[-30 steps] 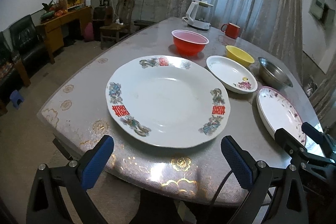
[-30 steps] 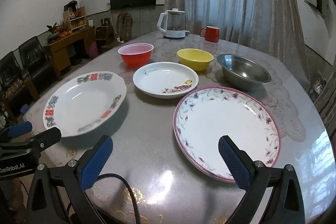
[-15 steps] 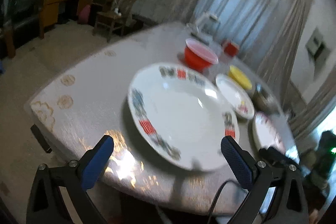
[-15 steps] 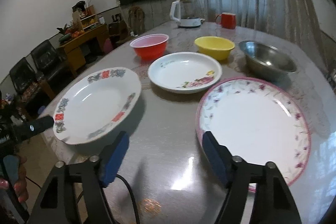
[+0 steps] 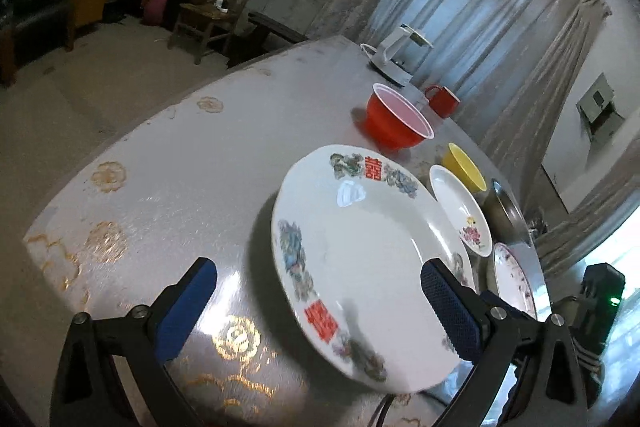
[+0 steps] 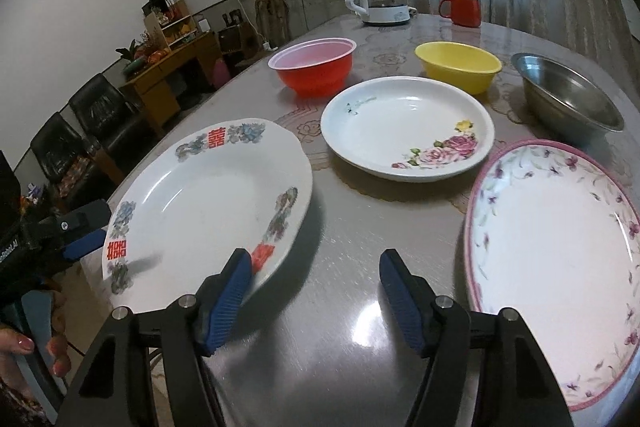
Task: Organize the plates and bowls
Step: 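Move the left gripper to the red-character white plate rim while the right gripper grasps another rim point, then lift the red-character plate with both grippers and carry it toward the pink-rimmed plate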
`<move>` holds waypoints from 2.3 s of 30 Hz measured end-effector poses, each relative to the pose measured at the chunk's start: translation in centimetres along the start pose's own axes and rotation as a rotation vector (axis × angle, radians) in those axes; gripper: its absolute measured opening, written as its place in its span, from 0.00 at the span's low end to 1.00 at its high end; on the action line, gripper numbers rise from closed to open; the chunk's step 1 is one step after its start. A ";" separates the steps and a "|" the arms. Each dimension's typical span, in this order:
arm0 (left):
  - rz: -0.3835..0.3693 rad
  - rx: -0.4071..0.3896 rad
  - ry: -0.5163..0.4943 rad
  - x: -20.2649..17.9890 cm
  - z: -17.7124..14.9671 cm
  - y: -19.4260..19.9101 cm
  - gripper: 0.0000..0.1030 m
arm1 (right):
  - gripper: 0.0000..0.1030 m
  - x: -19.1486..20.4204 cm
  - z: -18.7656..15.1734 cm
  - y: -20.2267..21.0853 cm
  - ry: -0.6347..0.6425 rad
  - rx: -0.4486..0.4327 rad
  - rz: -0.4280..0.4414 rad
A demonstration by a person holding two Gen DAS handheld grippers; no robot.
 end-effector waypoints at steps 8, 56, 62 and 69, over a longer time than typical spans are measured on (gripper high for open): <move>-0.030 -0.008 -0.006 0.0 0.6 -1.5 0.93 | 0.57 0.6 0.4 -1.2 0.019 -0.001 0.024; 0.133 -0.117 -0.313 -2.2 -1.6 -4.0 0.41 | 0.30 2.4 0.6 -3.8 0.076 -0.025 0.106; 0.088 -0.114 -0.315 -2.4 -2.4 -3.5 0.37 | 0.28 1.9 0.7 -3.7 0.056 -0.031 0.110; 0.084 -0.123 -0.327 -2.8 -3.2 -3.0 0.37 | 0.28 2.1 -0.1 -2.9 0.069 -0.049 0.097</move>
Point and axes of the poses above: each gripper's, at about its wrist camera, not at the fingertips, and y roughly against the way its jaws point, x to its left, z to its top, the point moved 4 cm from there along -y, roughly the way its jaws point, and after that the axes turned 4 degrees about y, right-handed, at the moved point
